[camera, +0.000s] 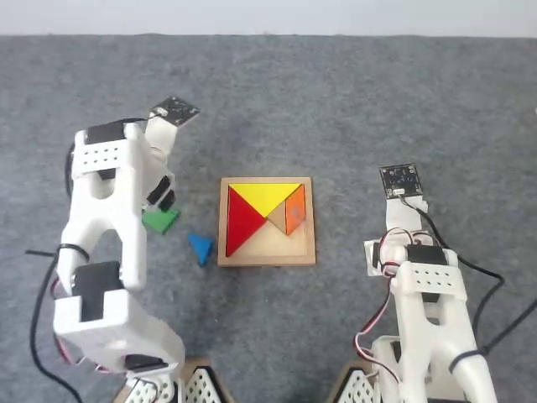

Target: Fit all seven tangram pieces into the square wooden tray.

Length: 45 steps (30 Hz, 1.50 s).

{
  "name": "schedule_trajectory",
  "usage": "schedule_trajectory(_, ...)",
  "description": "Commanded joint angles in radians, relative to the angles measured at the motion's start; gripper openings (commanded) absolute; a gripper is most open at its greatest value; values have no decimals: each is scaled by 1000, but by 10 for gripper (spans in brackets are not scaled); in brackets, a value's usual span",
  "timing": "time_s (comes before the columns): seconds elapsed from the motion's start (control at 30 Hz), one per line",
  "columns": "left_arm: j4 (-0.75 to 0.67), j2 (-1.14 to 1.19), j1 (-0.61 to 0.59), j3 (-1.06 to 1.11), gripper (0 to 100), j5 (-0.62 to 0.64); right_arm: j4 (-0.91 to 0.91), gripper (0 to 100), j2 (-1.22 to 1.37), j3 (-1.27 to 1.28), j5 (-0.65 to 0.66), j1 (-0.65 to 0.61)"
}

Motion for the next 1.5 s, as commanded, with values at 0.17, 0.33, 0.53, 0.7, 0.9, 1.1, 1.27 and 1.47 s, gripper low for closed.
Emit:
schedule_trajectory(0.17, -143, 207, -64, -22, 201, -72, -16, 241, 2, -17, 11, 10)
schedule_trajectory(0.33, -140, 276, -58, -35, 197, -81, -18, 241, 2, -17, 11, 10)
schedule_trajectory(0.53, -98, 290, -57, -33, 133, -81, -18, 241, 2, -17, 11, 10)
schedule_trajectory(0.7, -97, 285, -57, -33, 58, -78, -18, 241, 2, -17, 11, 10)
schedule_trajectory(0.9, -38, 281, -18, -73, 14, -80, -18, 241, 2, -17, 11, 10)
schedule_trajectory(1.1, 81, 244, 35, -194, 13, -52, -18, 241, 2, -17, 11, 10)
schedule_trajectory(1.27, 227, 43, 143, -251, 13, -41, -18, 241, -4, -17, 11, 15)
schedule_trajectory(1.47, 307, -166, 430, -202, 13, -37, -19, 241, -7, -25, 5, 70)
